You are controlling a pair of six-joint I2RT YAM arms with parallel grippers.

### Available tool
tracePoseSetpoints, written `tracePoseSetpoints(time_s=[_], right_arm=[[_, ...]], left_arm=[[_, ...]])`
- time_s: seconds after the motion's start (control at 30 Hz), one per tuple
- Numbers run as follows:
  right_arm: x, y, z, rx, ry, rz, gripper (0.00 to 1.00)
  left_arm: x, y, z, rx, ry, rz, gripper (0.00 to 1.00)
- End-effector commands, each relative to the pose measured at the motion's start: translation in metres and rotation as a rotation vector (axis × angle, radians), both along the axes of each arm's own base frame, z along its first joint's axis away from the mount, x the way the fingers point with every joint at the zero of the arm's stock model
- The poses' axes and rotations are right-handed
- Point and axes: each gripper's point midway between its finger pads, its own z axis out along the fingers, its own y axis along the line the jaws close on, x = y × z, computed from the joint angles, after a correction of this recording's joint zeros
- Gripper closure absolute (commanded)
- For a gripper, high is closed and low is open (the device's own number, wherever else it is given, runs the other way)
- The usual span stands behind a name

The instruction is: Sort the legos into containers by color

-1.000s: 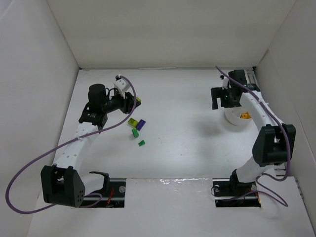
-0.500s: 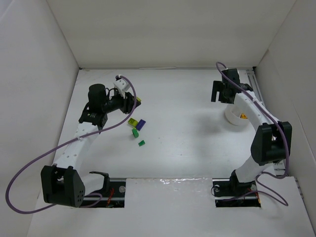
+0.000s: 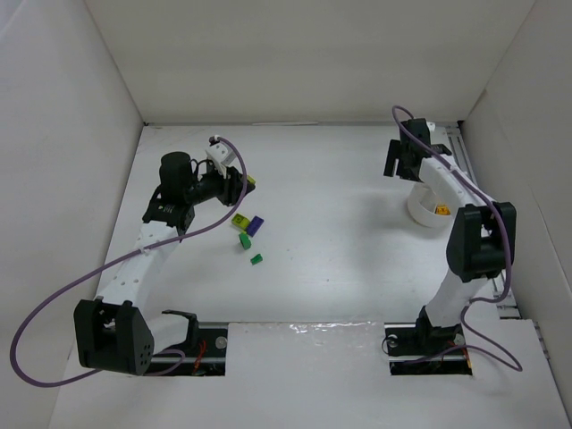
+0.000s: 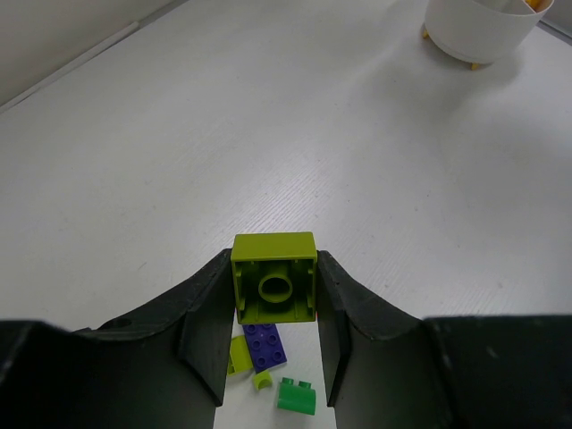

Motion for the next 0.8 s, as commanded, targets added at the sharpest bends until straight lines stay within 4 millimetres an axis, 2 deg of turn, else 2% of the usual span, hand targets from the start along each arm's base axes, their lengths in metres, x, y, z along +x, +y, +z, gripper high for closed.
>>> tracePoseSetpoints(time_s=[0.0,0.13,0.2,0.4,0.57,0.77], right_arm=[[0.024,-0.009,0.024,0.003,-0.103,-0.048,0.01],[0.03,-0.006,0.018,0.01,-0.091,-0.042,0.01],[0.032,-0.006,0.022,0.011,-0.1,-0.041,0.01],[0.033,-0.002,0.007,0.024,-0.068,-0.028,0.01],[0.032,0.009,0.005,0.031,-0.058,-0.001,0.01],[0.027,0.012,-0.004,0.041,-0.031,0.019,0.01]], left_arm=[[0.003,-0.001,0.012,-0.005,-0.046,-0.011,1.0],[0.004,-0.001,0.009,-0.003,-0.037,-0.011,1.0],[0.006,-0.002,0.006,-0.002,-0.028,-0.011,1.0],[0.009,-0.002,0.008,-0.003,-0.037,-0.011,1.0],[0.01,-0.002,0.005,-0.002,-0.028,-0.011,1.0],[0.011,-0.002,0.009,-0.003,-0.037,-0.011,1.0]])
